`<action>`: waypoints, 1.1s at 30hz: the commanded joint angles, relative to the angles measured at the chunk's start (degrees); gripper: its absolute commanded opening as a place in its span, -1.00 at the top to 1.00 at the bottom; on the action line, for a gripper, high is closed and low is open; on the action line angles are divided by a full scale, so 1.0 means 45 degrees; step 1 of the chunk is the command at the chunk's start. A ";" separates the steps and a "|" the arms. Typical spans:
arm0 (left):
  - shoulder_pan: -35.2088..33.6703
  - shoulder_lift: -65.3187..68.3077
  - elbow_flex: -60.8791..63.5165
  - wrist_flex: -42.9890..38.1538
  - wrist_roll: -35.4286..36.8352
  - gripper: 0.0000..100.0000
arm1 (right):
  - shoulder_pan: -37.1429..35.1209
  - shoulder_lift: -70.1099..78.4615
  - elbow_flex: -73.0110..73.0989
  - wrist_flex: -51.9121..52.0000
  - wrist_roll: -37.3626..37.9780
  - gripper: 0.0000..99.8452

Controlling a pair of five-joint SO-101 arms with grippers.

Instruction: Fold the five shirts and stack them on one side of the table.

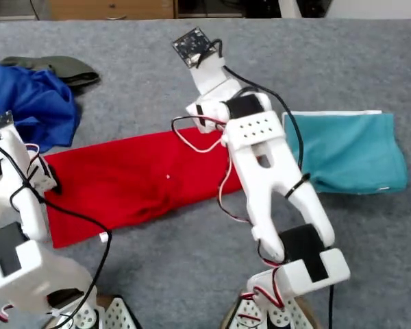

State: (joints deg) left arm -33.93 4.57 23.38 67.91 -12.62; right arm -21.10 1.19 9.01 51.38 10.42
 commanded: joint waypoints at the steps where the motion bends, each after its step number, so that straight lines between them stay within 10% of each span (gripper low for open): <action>1: -0.0078 0.0244 -0.0254 -0.0234 -0.0606 0.69 | -0.0029 -0.0772 0.0186 -0.0586 -0.0117 1.00; 21: 0.0918 0.1670 -0.0059 -0.1153 -0.1231 0.96 | 0.0303 -0.0889 0.0459 -0.0957 -0.0039 1.00; 33: 0.4083 0.0947 -0.2188 0.2247 -0.1114 0.96 | 0.5128 -0.3331 -0.1397 0.0039 -0.0567 1.00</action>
State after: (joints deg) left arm -20.40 11.87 18.46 73.45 -17.63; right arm -3.34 -7.34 5.85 51.21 8.31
